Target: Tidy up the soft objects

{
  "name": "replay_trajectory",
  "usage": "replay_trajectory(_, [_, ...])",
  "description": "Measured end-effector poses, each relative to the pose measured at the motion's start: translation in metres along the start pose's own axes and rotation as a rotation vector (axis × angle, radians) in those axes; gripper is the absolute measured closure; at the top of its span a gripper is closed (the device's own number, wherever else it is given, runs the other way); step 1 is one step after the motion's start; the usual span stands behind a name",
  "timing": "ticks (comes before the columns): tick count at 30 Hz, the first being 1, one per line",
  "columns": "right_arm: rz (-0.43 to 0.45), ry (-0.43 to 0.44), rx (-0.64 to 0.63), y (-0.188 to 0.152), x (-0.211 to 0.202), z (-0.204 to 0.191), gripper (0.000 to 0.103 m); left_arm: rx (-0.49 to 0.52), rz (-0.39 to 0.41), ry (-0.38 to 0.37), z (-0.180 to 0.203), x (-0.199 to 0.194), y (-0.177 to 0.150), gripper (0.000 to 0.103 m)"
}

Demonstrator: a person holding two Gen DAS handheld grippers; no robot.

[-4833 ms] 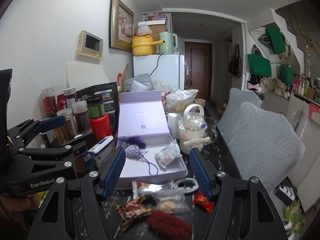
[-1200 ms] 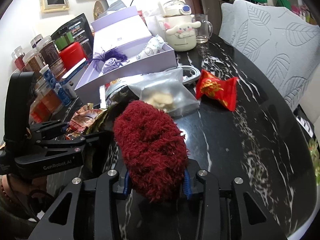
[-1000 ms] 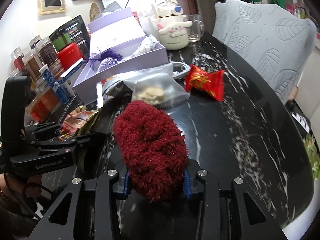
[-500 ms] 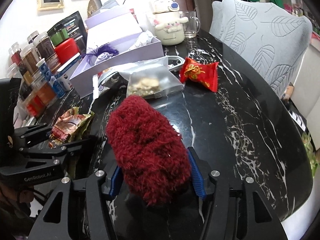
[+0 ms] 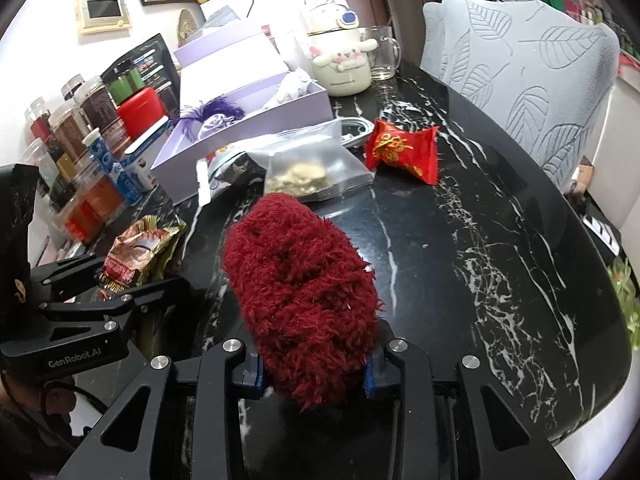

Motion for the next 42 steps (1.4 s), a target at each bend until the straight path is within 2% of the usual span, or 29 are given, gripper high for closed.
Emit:
replay_trajectory(22, [0.05,0.127,-0.171,0.016,-0.016,-0.065,0.07,-0.065,0.138,0.087,-0.033,-0.057,0.007,0.054])
replay_trajectory(34, [0.126,0.166,-0.275,0.048,-0.032,-0.1,0.07,-0.073,0.238,0.125,-0.051,-0.085,0.034,0.054])
replay_trajectory(42, [0.147,0.175,-0.284,0.067,-0.032,-0.105,0.07,-0.077,0.29,0.133,-0.058,-0.097,0.053,0.054])
Point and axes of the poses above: each gripper's, at about its wrist camera, not at the fingertips, and x roughly the way its jaws point, z to its right, y to its top, the point moved 4 cm from there along x, roughly the way its jaws point, and after that the axes turned 2 degrees about -y, right-handed, at the moved point
